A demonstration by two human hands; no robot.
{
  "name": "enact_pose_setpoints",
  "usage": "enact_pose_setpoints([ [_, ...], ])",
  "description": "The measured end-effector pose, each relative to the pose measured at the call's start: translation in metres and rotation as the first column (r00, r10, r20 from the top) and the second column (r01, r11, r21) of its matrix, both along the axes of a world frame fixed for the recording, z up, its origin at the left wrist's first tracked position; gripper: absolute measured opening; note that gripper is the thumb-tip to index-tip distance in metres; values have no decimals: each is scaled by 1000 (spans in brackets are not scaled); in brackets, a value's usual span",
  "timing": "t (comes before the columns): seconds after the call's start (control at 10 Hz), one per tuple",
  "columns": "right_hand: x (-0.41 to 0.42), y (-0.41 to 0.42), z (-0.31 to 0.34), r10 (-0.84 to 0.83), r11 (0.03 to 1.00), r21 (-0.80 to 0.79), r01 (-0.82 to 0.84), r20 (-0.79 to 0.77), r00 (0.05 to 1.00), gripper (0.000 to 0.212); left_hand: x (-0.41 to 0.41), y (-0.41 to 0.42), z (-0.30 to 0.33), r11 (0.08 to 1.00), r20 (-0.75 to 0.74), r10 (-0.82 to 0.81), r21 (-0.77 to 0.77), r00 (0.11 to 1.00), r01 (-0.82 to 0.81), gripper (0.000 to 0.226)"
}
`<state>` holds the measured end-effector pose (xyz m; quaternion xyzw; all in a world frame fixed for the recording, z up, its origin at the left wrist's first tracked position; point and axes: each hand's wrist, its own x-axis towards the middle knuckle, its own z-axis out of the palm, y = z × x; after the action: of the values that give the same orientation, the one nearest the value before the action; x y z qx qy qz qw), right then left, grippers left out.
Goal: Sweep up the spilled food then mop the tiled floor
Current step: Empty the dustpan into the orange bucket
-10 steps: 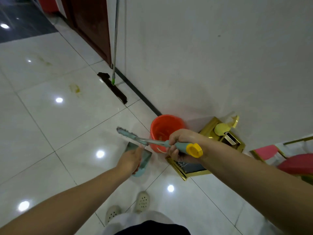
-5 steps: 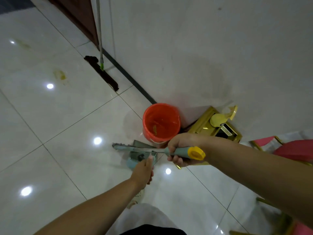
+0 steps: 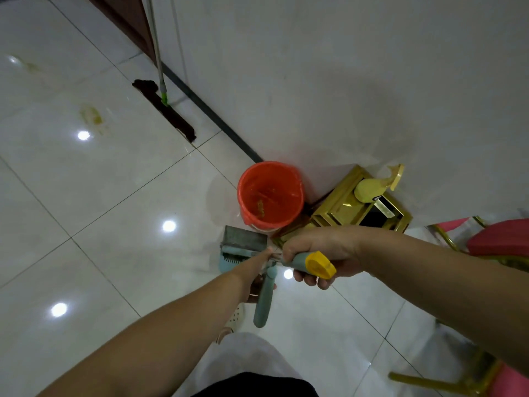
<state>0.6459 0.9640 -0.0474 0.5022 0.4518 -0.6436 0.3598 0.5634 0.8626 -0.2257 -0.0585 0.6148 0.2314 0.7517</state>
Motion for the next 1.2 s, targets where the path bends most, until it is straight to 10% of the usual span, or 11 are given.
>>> enact_pose_setpoints([
  [0.5,13,4,-18,-59,997,37,60,-25,998,13,0,39,6,996,60,-32,87,998,27,19],
  [0.8,14,20,-17,-135,991,-30,133,-40,990,31,-4,37,-3,995,58,-48,-84,997,53,46],
  [1.2,-21,48,-16,310,947,74,-313,51,949,33,-88,30,21,986,-106,-152,47,983,158,34],
])
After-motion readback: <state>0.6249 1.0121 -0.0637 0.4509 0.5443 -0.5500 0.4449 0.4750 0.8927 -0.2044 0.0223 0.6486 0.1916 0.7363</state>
